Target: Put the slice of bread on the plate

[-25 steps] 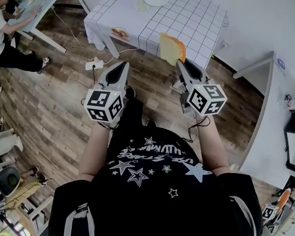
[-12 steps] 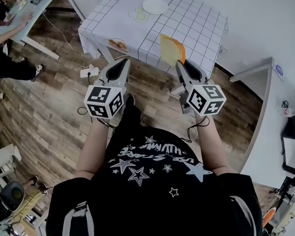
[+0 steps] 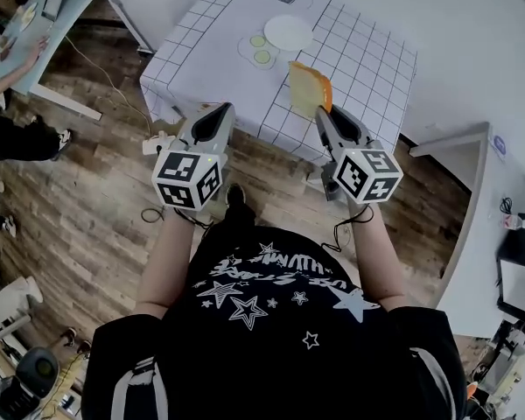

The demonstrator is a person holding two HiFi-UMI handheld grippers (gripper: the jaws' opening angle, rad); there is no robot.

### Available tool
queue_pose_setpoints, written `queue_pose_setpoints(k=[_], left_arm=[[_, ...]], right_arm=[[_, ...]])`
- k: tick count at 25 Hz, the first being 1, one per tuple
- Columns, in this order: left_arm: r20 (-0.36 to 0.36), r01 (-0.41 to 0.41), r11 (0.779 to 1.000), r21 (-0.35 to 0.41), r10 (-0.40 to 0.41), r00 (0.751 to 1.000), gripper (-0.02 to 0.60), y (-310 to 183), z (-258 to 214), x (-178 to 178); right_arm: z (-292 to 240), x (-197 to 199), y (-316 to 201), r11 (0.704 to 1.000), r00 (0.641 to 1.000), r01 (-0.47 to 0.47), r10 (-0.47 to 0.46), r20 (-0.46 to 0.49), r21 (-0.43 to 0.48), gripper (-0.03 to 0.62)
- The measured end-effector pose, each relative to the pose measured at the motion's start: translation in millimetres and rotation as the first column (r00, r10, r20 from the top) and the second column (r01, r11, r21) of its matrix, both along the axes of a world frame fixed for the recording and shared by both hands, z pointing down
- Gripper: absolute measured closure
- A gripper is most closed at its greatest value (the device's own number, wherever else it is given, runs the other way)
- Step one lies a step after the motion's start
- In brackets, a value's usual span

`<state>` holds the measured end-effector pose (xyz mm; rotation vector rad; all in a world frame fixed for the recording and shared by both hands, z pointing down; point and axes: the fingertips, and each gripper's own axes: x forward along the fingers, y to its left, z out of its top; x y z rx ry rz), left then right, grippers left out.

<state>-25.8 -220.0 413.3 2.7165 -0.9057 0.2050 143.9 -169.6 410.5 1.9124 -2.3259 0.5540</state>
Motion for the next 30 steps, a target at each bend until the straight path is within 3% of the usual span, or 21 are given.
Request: queue_pose_setpoints(k=[9, 17, 30], left_arm=[[-0.021, -0.055, 0.998, -0.024, 0.054, 0.998, 0.572, -74, 3, -10], [-0.022, -0.105, 0.994, -0.042, 0.104, 0.994, 0.572, -111, 12, -10], [-0.002, -0.078, 0.995, -0.057, 0.078, 0.997, 0.572, -156, 18, 18]], right_arm=[[-3, -4, -66, 0.998, 0.997, -0.065, 0.064, -0.042, -0.021, 0.507], [12, -8, -90, 0.992, 0.992, -0.103, 0.098, -0.082, -0.068, 0.507], [23, 43, -148, 0.991, 0.985, -0.103, 0.090, -0.146, -0.088, 0.507]])
